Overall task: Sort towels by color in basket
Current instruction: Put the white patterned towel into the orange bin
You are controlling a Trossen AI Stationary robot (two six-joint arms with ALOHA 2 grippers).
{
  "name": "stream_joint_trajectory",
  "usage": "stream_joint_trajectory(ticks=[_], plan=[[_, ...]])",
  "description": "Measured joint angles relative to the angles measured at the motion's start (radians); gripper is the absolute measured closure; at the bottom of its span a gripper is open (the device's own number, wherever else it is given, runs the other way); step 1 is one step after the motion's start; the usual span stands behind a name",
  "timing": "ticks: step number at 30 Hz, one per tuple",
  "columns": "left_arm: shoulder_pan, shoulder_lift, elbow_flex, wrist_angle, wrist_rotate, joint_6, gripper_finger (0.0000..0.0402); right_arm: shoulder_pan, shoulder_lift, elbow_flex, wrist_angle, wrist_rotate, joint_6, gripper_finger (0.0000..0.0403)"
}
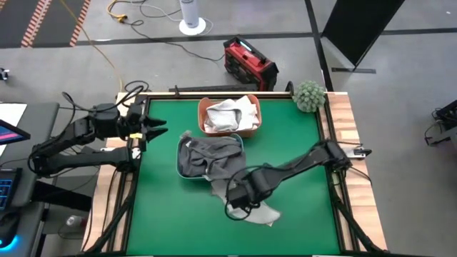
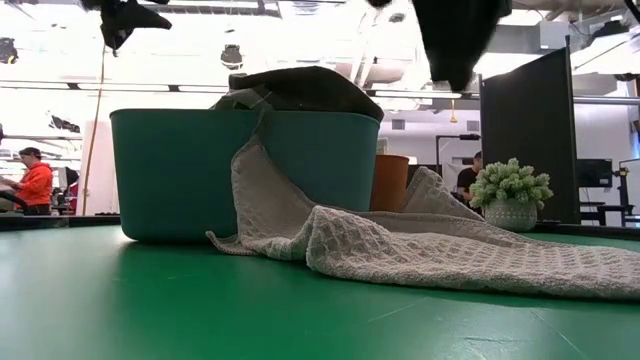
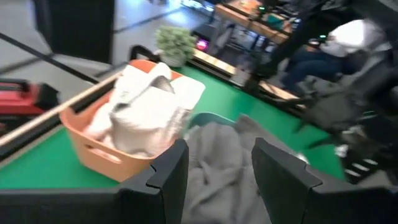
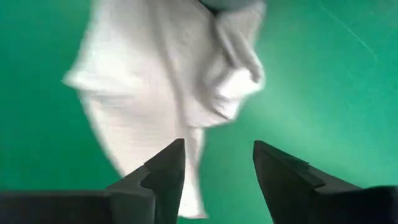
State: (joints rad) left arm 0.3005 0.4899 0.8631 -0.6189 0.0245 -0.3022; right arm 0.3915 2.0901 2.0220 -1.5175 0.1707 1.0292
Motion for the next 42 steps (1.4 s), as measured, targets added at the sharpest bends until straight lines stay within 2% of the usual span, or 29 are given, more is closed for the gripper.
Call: stream_joint_trajectory(ticks=[3, 6, 15, 20, 24, 26, 28, 33, 34, 42], plan=[[0.0, 0.0, 0.0, 0.0, 0.048, -0.021, 0.0235, -0.003, 0.027, 0.0, 0.003, -0.001, 0.011, 0.0171], [0.0, 0.0, 0.0, -0.002, 0.076, -0.033, 0.0235, -0.025, 0.031, -0.041, 0.122, -0.031, -0.021, 0.0164], [0.0, 0.0, 0.002, -0.065, 0.131, -0.051, 0.0235, -0.068, -0.031, -0.305, 0.295, -0.076, 0.02, 0.0163], [0.0, -0.001, 0.007, -0.117, 0.133, -0.045, 0.0235, -0.092, -0.072, -0.477, 0.544, -0.176, 0.012, 0.0163], [0.0, -0.01, 0.007, -0.148, 0.134, -0.045, 0.0235, -0.102, -0.079, -0.531, 0.61, -0.184, 0.022, 0.017], [0.0, -0.019, 0.007, -0.159, 0.133, -0.045, 0.0235, -0.1, -0.079, -0.532, 0.6, -0.153, 0.021, 0.0188], [0.0, -0.03, 0.007, -0.16, 0.131, -0.043, 0.0235, -0.1, -0.079, -0.532, 0.585, -0.141, 0.009, 0.0223], [0.0, -0.045, 0.007, -0.156, 0.123, -0.039, 0.0235, -0.113, -0.084, -0.531, 0.556, -0.139, -0.017, 0.0362], [0.0, -0.046, 0.007, -0.155, 0.122, -0.035, 0.0235, -0.114, -0.091, -0.531, 0.557, -0.139, -0.021, 0.0378], [0.0, -0.049, 0.007, -0.153, 0.116, -0.016, 0.0235, -0.105, -0.214, -0.53, 0.551, -0.14, -0.024, 0.0385]])
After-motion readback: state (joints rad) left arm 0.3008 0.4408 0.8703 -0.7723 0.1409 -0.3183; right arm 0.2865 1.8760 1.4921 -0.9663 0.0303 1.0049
